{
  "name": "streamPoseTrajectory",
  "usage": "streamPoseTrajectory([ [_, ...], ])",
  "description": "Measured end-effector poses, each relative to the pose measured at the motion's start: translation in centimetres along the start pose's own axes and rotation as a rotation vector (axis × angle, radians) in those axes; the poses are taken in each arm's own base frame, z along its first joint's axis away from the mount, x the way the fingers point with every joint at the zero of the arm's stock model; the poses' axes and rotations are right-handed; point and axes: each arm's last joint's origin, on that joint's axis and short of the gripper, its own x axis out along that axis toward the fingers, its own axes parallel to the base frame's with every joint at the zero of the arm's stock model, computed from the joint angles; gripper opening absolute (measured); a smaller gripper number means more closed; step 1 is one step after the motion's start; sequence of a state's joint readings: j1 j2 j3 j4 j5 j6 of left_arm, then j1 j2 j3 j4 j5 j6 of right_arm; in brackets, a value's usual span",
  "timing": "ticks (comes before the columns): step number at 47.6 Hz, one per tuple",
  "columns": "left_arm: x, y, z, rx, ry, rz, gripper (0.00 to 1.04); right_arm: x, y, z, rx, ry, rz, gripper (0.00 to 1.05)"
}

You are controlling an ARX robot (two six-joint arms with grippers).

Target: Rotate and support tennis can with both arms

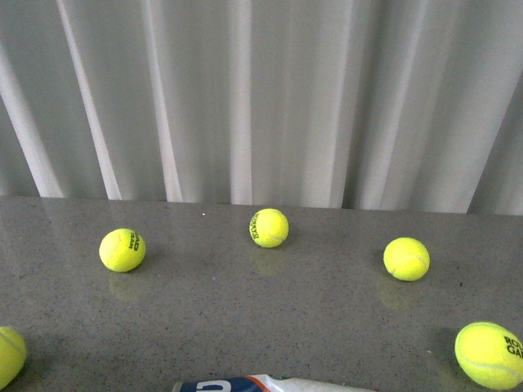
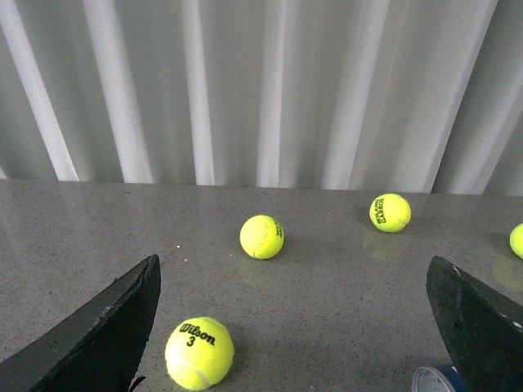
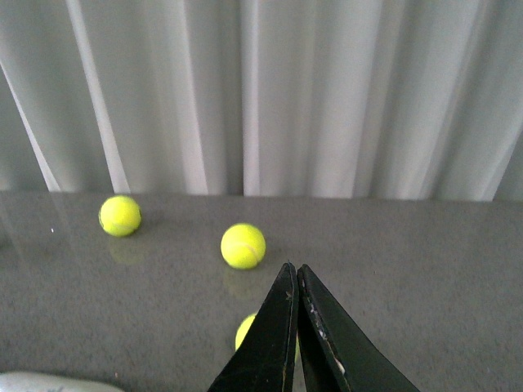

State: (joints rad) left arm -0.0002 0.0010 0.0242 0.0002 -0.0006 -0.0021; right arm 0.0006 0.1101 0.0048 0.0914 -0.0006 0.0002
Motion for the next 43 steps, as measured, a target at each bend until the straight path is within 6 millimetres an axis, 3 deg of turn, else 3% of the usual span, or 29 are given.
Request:
streamPoseTrajectory([
  [14,0.0,0.0,0.0,0.0,0.0,0.0,0.98,-0.65,0.0,-0.03,-0.001,-0.015,0.001,0.05],
  [32,0.0,0.0,0.0,0.0,0.0,0.0,0.98,-0.66,0.0,-0.03,-0.001,-0.015,0.001,0.68],
  [38,0.0,0.0,0.0,0.0,0.0,0.0,0.98,-0.66,0.0,-0.03,-0.001,-0.015,0.001,0.96],
  [43,0.0,0.0,0.0,0.0,0.0,0.0,0.98,-0.66,0.0,-0.03,0.0,-0.015,0.001,0.97],
])
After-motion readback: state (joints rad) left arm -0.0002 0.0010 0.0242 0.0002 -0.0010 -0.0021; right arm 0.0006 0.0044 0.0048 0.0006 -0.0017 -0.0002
